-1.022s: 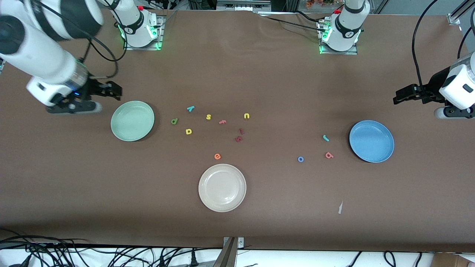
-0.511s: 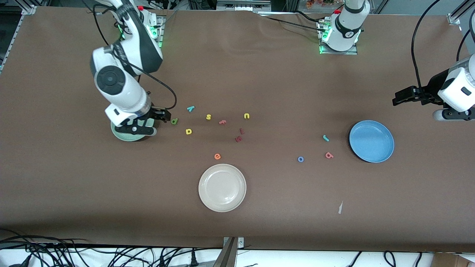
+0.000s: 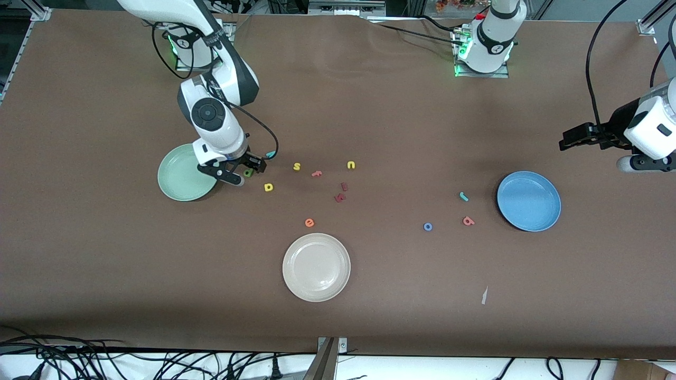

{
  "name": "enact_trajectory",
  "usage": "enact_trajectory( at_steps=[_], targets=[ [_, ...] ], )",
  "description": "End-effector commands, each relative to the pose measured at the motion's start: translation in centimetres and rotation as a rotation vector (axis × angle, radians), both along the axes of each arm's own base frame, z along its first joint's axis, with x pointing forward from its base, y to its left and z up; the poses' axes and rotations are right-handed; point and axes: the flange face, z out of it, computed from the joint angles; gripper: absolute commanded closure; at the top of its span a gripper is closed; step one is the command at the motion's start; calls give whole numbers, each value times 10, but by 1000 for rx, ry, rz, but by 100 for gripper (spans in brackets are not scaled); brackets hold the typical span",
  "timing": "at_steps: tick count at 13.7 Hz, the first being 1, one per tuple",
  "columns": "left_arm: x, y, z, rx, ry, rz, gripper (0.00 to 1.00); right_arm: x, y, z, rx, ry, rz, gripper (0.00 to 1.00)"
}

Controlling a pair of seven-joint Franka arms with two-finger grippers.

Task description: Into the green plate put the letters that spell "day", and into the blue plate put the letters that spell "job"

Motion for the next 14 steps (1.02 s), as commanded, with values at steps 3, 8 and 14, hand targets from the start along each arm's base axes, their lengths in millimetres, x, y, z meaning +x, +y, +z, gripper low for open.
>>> enact_trajectory(
  at_steps=[3, 8, 14],
  targets=[
    [2, 7, -2, 0, 1, -11, 0, 1, -4, -25, -8, -13, -18, 24],
    [2, 5, -4, -10, 3, -11, 0, 1, -7, -49, 2, -30, -19, 42],
    [4, -1, -9, -18, 12, -6, 0, 5, -7, -41, 2, -33, -11, 91]
  ],
)
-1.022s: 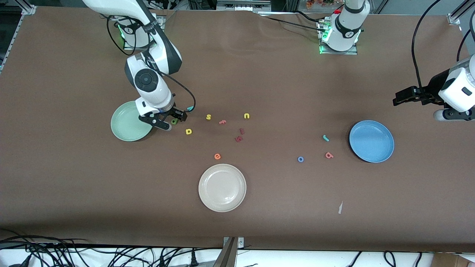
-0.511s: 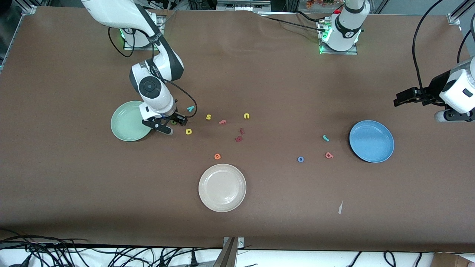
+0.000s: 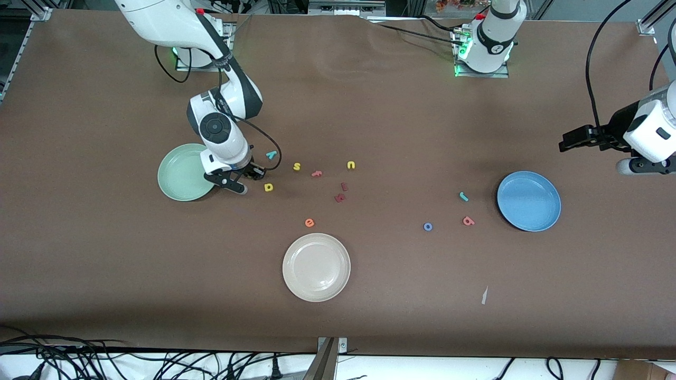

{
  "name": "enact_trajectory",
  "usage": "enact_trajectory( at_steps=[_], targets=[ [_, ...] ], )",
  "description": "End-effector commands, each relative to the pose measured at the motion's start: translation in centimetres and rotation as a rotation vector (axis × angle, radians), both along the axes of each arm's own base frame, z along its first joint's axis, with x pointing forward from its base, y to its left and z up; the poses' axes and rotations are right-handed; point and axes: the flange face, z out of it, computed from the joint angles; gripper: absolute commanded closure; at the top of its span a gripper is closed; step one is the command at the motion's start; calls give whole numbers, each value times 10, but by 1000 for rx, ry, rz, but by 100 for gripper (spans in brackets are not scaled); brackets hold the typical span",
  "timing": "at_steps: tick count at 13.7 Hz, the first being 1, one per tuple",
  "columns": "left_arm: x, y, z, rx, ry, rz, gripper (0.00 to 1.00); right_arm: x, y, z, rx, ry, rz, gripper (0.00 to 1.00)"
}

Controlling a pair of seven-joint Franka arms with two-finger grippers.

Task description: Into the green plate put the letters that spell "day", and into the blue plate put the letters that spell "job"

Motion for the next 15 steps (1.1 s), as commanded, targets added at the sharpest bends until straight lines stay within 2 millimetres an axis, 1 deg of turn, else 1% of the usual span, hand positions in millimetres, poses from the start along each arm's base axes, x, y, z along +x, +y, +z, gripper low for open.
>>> enact_trajectory(
  at_steps=[1, 2, 4, 5, 6, 8, 9, 10, 11, 12, 13, 15],
  targets=[
    [5, -8, -7, -18, -9, -15, 0, 2, -2, 19, -15, 0, 20, 92],
    [9, -18, -12, -26, -24, -29, 0, 10, -8, 36, -25, 7, 39, 92],
    [17, -27, -43, -35, -35, -33, 0, 23, -40, 66, -60, 58, 97, 92],
    [19, -33, -58, -34, -51, -39, 0, 26, -57, 74, -68, 77, 132, 92],
    [18, -39, -75, -32, -57, -45, 0, 29, -73, 79, -72, 83, 147, 91],
    [16, -59, -108, -34, -61, -73, 0, 34, -109, 78, -76, 100, 215, 90],
    [18, -68, -122, -37, -68, -85, 0, 37, -125, 76, -80, 99, 220, 84],
    [20, -78, -139, -40, -72, -99, 0, 37, -131, 73, -82, 102, 216, 52],
    [21, -87, -159, -41, -86, -108, 0, 35, -132, 72, -80, 108, 209, 1],
    [19, -92, -177, -39, -114, -109, 0, 35, -130, 76, -79, 109, 192, 0],
    [16, -98, -194, -37, -137, -103, 0, 34, -123, 79, -75, 110, 179, 0],
    [17, -104, -221, -36, -142, -74, 0, 30, -90, 82, -67, 93, 145, 0]
  ],
)
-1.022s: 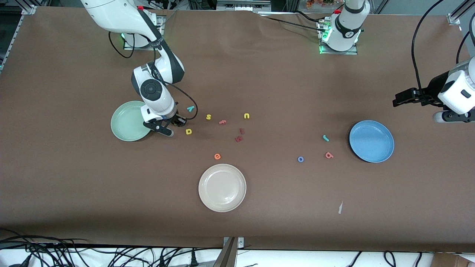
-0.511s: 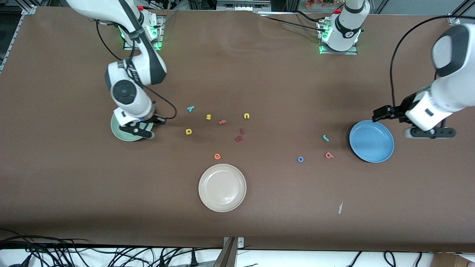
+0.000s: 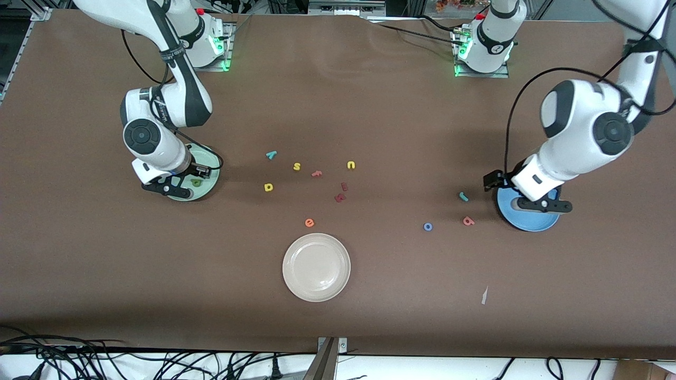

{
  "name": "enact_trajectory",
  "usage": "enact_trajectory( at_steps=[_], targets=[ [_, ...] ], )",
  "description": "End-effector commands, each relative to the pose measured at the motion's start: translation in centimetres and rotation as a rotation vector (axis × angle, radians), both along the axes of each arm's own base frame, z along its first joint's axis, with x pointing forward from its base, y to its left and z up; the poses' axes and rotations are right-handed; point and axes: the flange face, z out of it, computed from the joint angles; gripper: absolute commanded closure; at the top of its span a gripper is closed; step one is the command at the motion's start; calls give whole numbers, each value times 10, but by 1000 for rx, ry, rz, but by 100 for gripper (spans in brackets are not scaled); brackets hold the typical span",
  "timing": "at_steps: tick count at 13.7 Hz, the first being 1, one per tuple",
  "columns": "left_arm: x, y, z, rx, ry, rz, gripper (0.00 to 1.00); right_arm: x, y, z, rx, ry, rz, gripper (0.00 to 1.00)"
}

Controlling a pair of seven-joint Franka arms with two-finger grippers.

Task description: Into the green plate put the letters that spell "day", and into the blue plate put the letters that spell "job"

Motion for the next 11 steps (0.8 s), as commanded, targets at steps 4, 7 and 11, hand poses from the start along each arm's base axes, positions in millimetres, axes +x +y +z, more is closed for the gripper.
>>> enact_trajectory(
  at_steps=[4, 7, 11],
  targets=[
    [3, -27, -80, -30, -11, 14, 0, -3, 97, -6, 42, -84, -89, 0],
    [1, -37, -109, -31, -6, 3, 0, -1, 137, -30, 86, -137, -92, 1],
    [-8, -34, -144, -26, 32, 9, 0, 2, 157, -55, 120, -164, -30, 13]
  ],
)
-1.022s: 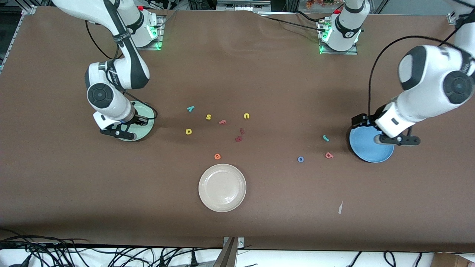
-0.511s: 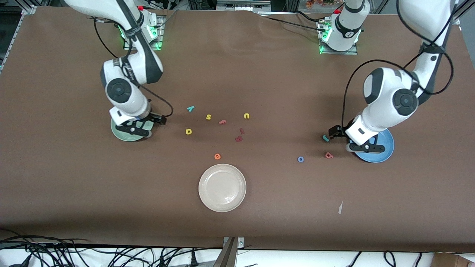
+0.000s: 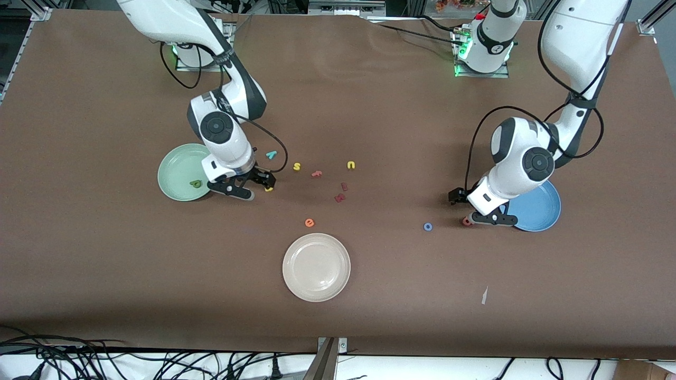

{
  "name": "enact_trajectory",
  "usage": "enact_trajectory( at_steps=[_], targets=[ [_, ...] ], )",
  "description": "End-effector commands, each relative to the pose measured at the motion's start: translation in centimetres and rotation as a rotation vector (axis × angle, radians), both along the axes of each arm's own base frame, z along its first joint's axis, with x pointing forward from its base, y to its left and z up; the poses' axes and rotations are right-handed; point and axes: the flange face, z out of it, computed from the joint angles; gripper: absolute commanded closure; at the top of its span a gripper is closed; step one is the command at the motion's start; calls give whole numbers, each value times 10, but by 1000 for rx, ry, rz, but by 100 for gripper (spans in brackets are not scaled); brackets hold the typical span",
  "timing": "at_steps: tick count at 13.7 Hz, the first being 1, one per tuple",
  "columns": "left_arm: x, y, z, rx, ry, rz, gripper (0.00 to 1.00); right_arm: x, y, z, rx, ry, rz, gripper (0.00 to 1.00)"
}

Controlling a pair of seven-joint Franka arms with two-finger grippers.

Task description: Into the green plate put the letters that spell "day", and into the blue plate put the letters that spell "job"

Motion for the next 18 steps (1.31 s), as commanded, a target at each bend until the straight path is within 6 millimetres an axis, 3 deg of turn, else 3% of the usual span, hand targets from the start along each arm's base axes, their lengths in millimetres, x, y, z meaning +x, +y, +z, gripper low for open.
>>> enact_trajectory(
  at_steps=[1, 3, 5, 7, 8, 9, 10, 13, 14, 16, 18],
  targets=[
    [-7, 2, -11, -11, 19, 22, 0, 7, 11, -18, 3, 0, 33, 16],
    [-19, 3, -22, -5, 47, 18, 0, 2, 26, -26, 4, 5, 51, 19],
    [-28, 4, -29, 0, 70, 17, 0, 0, 27, -30, 0, 10, 55, 22],
    [-36, 5, -36, 4, 90, 16, 0, 0, 27, -32, -2, 9, 61, 45],
    [-38, 5, -37, 4, 93, 15, 0, 0, 28, -31, -3, 7, 65, 68],
    [-38, 5, -37, 5, 94, 15, 3, 1, 27, -31, -5, 5, 75, 83],
    [-38, 5, -37, 5, 93, 15, 10, 3, 30, -27, -2, 0, 95, 89],
    [-38, 5, -34, 5, 91, 14, 35, 9, 29, -2, -11, 6, 114, 90],
    [-37, 7, -34, 6, 91, 15, 49, 12, 23, 8, -22, 18, 138, 90],
    [-37, 5, -33, 6, 89, 11, 55, 18, -10, 28, -74, 79, 198, 90],
    [-36, 7, -32, 8, 85, 10, 63, 24, -53, 40, -118, 152, 250, 81]
  ],
)
